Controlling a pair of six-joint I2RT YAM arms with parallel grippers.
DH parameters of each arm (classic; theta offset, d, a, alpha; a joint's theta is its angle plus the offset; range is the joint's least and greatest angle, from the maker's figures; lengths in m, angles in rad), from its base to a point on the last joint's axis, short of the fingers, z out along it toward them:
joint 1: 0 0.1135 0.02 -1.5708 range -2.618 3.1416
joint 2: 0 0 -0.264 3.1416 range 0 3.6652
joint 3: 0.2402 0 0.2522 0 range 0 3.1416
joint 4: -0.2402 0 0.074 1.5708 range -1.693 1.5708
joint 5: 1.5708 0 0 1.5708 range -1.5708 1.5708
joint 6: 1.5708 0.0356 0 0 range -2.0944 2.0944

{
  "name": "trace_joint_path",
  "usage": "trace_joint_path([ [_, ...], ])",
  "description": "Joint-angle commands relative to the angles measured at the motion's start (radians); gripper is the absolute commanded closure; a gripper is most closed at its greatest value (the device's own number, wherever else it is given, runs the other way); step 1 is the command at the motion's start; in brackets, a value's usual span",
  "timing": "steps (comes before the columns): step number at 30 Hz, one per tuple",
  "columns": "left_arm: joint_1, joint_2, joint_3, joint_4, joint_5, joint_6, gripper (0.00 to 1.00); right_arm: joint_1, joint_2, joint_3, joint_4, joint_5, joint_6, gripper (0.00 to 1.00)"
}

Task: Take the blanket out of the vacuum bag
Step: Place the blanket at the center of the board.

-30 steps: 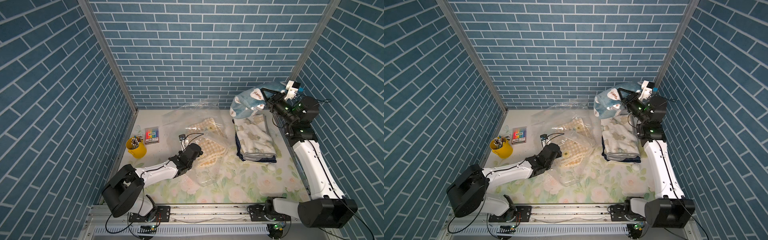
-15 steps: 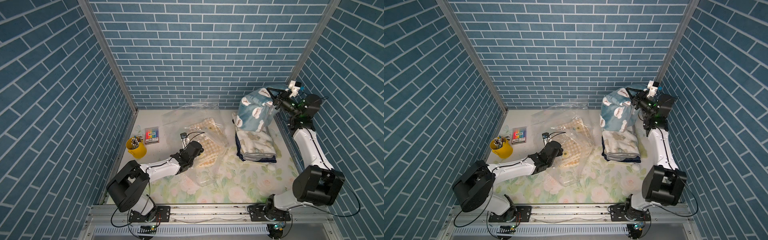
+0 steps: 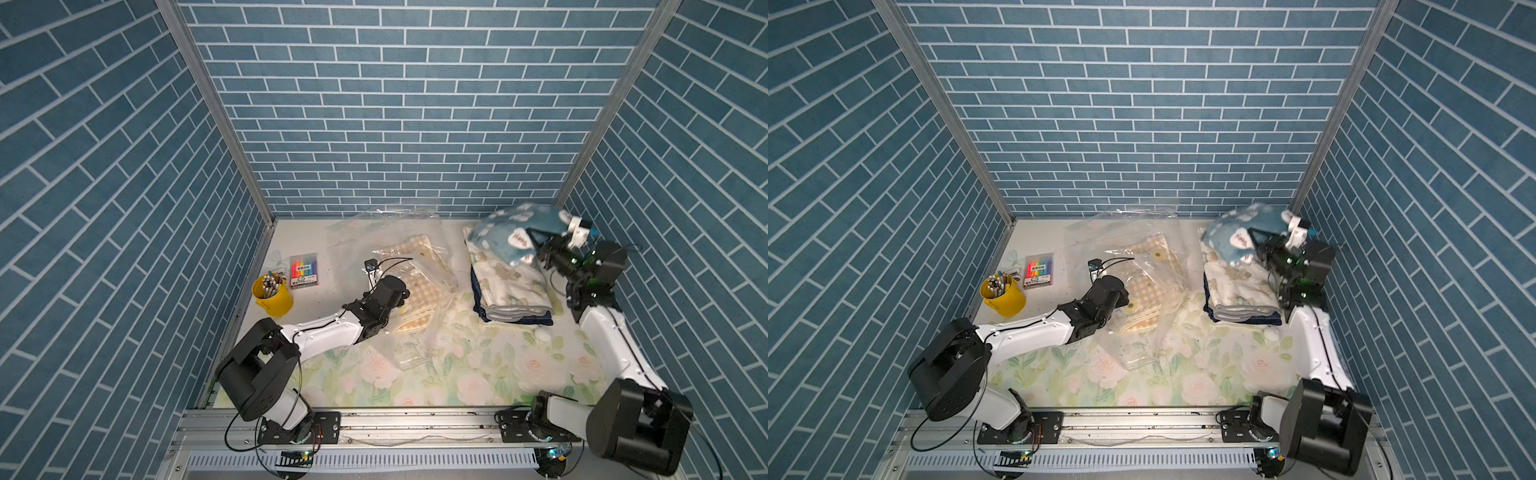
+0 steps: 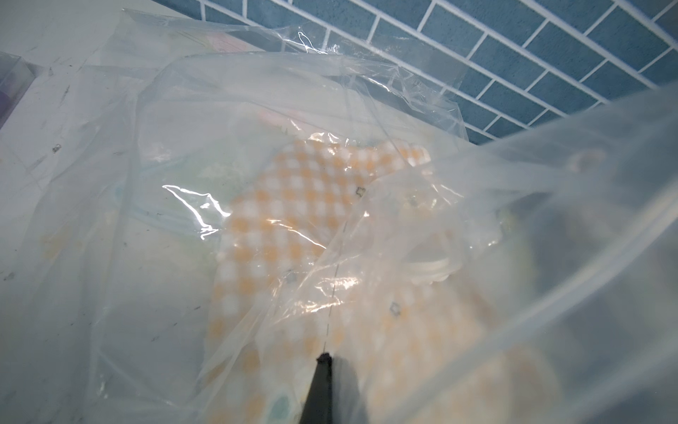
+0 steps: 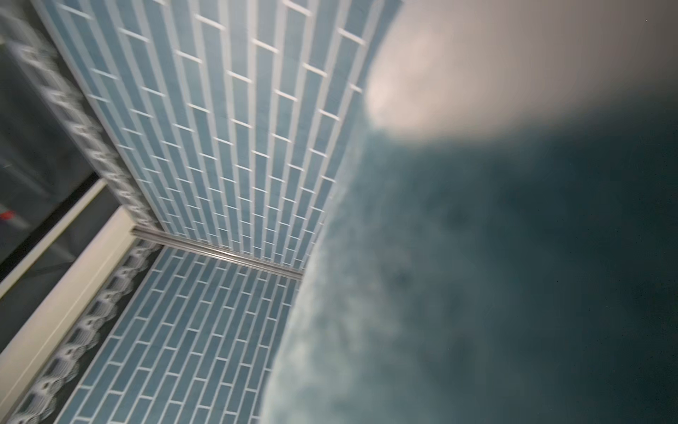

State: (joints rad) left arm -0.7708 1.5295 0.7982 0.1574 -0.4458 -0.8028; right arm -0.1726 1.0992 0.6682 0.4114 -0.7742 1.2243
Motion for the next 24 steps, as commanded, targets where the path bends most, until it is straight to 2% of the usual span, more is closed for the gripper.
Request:
trace_joint_path([
  [1, 0.006, -0.023, -0.056, 0.003, 0.020, -0.017, 1.00, 0.035, -0.158, -0.263, -0.029, 0.143, -0.055, 1.00],
  [4, 0.005, -0.052, -0.091, 0.008, 0.028, -0.026, 1.00, 0.035, -0.251, -0.359, -0.055, 0.142, -0.067, 1.00],
  [8, 0.005, -0.093, -0.109, 0.005, 0.031, -0.032, 1.00, 0.034, -0.306, -0.341, -0.194, 0.122, -0.117, 1.00],
  [9, 0.005, -0.104, -0.111, 0.003, 0.030, -0.030, 1.00, 0.035, -0.318, -0.346, -0.205, 0.121, -0.119, 0.97],
  [10, 0.005, -0.113, -0.113, 0.002, 0.030, -0.031, 1.00, 0.035, -0.327, -0.355, -0.208, 0.117, -0.118, 0.86],
  [11, 0.005, -0.123, -0.117, 0.003, 0.028, -0.029, 1.00, 0.035, -0.330, -0.366, -0.214, 0.114, -0.115, 0.70],
  [14, 0.005, -0.141, -0.122, -0.003, 0.027, -0.028, 1.00, 0.033, -0.344, -0.381, -0.251, 0.082, -0.120, 0.51],
  [20, 0.005, -0.177, -0.147, -0.005, 0.021, -0.020, 1.00, 0.030, -0.441, -0.354, -0.556, 0.070, -0.245, 0.33],
  [24, 0.005, -0.203, -0.175, 0.012, 0.027, -0.021, 1.00, 0.029, -0.521, -0.353, -0.717, 0.066, -0.292, 0.30],
])
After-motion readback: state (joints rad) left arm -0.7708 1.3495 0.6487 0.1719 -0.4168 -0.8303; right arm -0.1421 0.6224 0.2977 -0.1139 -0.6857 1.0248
